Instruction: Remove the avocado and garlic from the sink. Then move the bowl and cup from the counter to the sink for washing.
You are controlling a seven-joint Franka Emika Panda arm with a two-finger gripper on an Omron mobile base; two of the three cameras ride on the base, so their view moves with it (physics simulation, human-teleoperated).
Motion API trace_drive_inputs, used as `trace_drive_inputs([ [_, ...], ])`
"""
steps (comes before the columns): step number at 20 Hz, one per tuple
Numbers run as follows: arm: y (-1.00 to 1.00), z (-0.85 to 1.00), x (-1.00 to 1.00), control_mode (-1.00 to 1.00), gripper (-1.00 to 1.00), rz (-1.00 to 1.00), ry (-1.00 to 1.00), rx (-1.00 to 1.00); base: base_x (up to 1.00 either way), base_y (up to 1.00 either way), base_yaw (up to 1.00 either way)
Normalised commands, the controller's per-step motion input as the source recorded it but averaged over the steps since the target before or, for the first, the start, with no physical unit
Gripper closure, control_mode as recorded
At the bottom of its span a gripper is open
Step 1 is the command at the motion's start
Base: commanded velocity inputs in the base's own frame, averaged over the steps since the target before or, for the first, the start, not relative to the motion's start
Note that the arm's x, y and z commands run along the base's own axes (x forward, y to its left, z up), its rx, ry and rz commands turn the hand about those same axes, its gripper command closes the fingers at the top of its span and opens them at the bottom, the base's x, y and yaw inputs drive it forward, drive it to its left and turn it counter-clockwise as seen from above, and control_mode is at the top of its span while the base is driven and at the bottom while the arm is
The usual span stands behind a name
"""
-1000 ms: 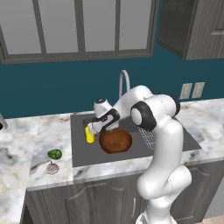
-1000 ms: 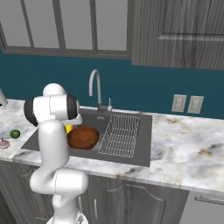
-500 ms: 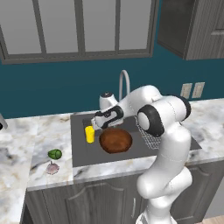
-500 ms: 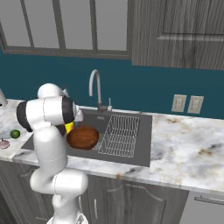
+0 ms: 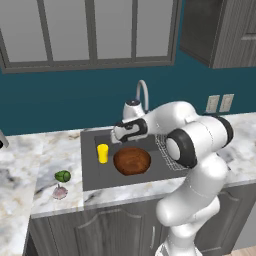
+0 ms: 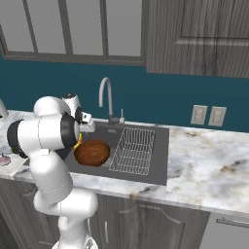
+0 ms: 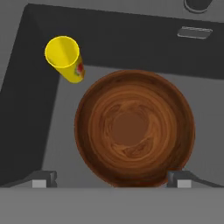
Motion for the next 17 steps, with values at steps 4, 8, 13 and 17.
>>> trace_drive_inputs([
  [4,-0.12,0.34,-0.26,-1.0,-1.0,0.0,-0.06,0.01,0.0,0.0,0.0],
  [8,-0.09,0.3,-0.29,-1.0,-1.0,0.0,-0.14,0.0,0.0,0.0,0.0],
  [13,-0.1,0.26,-0.33,-1.0,-1.0,0.0,-0.18,0.03,0.0,0.0,0.0],
  [17,-0.09,0.26,-0.3,-1.0,-1.0,0.0,-0.13,0.06,0.0,0.0,0.0],
])
